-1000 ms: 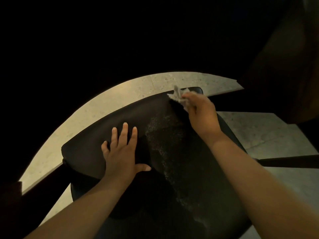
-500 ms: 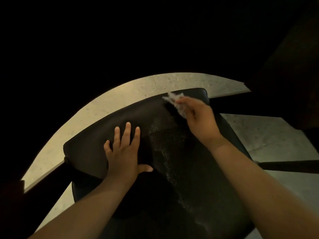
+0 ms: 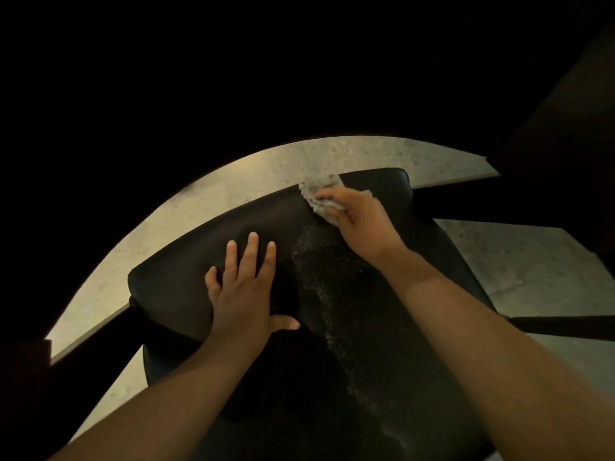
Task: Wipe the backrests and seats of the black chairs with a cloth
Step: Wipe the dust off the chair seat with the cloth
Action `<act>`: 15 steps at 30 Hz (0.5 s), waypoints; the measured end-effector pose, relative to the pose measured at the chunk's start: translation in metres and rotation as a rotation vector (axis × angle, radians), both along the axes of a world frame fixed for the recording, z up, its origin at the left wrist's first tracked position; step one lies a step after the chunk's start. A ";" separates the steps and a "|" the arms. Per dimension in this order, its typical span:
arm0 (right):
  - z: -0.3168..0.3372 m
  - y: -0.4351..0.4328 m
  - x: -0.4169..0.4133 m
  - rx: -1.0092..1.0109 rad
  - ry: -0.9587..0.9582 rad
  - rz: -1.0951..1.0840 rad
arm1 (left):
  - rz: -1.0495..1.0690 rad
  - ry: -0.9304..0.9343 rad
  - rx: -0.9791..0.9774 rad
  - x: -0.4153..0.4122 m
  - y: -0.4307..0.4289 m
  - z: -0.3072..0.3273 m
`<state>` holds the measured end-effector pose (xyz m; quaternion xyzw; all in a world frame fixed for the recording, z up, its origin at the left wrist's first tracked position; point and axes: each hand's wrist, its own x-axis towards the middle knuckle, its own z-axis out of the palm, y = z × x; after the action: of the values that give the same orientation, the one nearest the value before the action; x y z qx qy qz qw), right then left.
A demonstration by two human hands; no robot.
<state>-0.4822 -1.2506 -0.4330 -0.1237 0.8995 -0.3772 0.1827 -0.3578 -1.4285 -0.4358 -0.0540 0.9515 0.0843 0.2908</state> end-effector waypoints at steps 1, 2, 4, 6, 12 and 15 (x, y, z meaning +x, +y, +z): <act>0.005 0.006 0.009 -0.029 -0.028 0.024 | 0.000 -0.002 0.004 0.000 0.000 0.000; 0.009 0.012 0.015 -0.058 -0.051 0.026 | 0.000 -0.002 0.006 0.000 -0.001 0.000; 0.016 0.024 0.015 -0.085 -0.029 -0.045 | -0.003 0.005 0.005 0.000 -0.001 0.001; 0.016 0.026 -0.003 -0.069 0.090 -0.134 | -0.003 0.007 0.012 0.000 -0.001 0.001; -0.022 -0.013 -0.044 0.260 0.127 -0.152 | 0.003 0.011 0.033 0.000 -0.002 -0.002; -0.024 -0.015 -0.019 0.211 0.205 -0.105 | -0.001 -0.009 0.025 -0.001 -0.003 -0.001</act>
<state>-0.5011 -1.2654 -0.4566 -0.0943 0.9532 -0.2752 0.0821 -0.3587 -1.4311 -0.4368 -0.0501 0.9492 0.0956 0.2956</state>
